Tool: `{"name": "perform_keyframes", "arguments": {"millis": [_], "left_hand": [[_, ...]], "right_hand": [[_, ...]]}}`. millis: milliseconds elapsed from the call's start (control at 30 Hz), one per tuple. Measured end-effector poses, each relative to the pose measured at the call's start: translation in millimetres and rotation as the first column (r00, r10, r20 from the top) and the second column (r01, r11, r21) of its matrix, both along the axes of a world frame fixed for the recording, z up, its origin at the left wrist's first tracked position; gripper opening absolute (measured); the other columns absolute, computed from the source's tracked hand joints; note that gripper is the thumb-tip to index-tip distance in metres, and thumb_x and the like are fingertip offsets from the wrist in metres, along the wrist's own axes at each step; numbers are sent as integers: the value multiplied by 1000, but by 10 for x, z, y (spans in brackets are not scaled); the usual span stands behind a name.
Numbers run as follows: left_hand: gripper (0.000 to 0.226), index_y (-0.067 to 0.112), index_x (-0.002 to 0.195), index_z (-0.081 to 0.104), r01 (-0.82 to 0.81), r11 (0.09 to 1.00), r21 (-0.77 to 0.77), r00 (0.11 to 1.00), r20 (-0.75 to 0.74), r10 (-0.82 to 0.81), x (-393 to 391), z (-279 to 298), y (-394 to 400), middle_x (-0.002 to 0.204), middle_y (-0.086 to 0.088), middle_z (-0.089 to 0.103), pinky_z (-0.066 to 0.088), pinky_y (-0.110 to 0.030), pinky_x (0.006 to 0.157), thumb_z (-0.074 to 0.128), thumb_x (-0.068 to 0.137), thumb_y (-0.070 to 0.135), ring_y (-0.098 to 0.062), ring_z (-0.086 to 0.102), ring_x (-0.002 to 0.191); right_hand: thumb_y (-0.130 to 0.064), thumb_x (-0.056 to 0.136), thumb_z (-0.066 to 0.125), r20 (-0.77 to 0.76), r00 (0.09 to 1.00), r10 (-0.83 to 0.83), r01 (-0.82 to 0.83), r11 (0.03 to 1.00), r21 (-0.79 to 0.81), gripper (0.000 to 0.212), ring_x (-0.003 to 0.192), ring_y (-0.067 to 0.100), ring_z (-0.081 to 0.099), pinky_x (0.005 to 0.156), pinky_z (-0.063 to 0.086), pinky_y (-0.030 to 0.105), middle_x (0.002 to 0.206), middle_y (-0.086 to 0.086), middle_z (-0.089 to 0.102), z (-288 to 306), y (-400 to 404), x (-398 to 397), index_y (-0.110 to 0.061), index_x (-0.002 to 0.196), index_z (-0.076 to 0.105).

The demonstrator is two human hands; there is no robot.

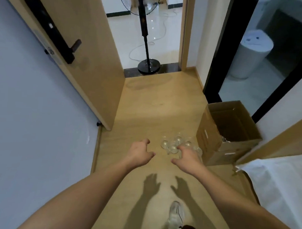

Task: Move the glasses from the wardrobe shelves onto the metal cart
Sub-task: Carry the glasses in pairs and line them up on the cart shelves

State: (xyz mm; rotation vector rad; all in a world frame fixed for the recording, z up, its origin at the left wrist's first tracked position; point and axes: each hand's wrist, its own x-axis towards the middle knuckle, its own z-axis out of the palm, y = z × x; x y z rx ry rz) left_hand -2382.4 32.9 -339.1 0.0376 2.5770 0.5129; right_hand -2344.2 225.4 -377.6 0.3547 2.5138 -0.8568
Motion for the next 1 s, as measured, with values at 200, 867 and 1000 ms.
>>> {"name": "perform_keyframes", "arguments": {"millis": [200,867,1000], "left_hand": [[61,13,148,44,39,996,-74,992,123,-30,-536,-402,195,148,-14,51,37,-32,107,65,97,39,-30,46,137],[50,17,139,54,30,999,17,937,347,-34,-2126,-3982,210,136,-12,61,44,-32,95,62,96,42,-29,58,121],[44,19,134,61,-113,992,60,932,353,85,-2300,-5127,340,131,-9,66,46,-31,95,66,94,38,-27,61,117]], "right_hand": [[-43,89,69,115,993,-26,34,997,-65,70,129,28,52,101,44,33,140,9,57,-365,205,-437,-18,149,44],[-41,91,68,302,875,-378,425,899,-109,60,123,28,58,101,50,43,140,10,58,-3620,102,-1888,-16,144,52],[-42,90,69,312,844,-437,491,863,-118,57,120,26,60,100,50,40,134,7,62,-4848,97,-2024,-17,139,56]]}}
